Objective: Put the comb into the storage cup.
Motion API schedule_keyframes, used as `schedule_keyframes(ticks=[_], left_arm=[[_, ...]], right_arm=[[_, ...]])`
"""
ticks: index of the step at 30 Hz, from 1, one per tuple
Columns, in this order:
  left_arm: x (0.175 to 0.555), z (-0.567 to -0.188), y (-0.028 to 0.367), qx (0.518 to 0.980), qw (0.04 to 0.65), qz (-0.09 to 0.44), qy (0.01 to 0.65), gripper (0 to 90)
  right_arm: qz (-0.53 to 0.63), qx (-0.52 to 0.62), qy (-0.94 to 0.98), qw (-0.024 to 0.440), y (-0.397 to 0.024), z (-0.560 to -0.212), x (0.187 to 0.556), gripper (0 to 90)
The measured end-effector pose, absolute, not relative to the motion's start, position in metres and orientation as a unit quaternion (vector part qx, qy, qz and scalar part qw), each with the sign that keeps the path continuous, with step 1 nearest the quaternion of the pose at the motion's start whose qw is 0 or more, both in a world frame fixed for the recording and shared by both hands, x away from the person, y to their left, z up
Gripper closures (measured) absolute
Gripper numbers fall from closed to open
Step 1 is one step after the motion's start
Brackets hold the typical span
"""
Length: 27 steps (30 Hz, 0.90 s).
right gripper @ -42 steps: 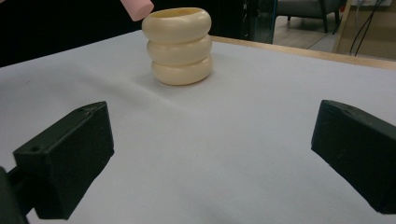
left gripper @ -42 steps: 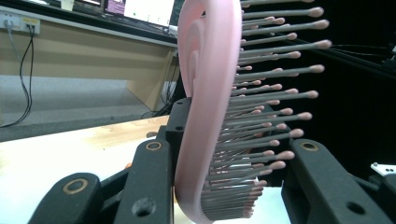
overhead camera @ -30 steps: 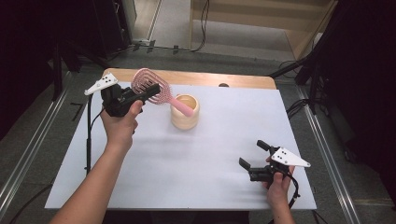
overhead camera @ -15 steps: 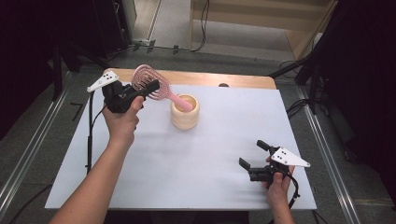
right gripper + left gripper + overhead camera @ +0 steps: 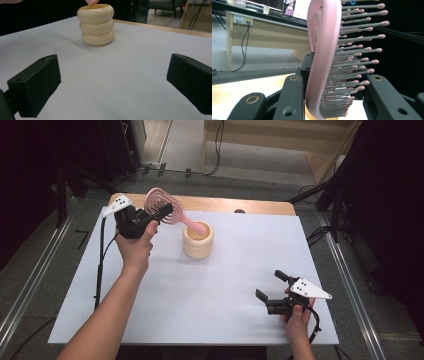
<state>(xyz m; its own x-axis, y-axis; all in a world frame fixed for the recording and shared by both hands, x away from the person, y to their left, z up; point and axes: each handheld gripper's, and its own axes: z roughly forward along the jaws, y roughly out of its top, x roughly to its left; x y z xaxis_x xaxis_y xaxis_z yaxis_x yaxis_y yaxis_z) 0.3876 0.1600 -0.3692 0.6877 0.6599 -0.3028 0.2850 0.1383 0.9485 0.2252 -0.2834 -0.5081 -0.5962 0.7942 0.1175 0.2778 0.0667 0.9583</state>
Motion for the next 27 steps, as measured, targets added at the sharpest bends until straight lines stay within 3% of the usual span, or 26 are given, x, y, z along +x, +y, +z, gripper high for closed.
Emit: schedule_keyframes(ticks=[27], left_arm=[[0.401, -0.39, 0.143, 0.663, 0.622, 0.154, 0.387, 65.2]], right_arm=[[0.565, 0.388, 0.692, 0.227, -0.284, -0.509, 0.226, 0.0]])
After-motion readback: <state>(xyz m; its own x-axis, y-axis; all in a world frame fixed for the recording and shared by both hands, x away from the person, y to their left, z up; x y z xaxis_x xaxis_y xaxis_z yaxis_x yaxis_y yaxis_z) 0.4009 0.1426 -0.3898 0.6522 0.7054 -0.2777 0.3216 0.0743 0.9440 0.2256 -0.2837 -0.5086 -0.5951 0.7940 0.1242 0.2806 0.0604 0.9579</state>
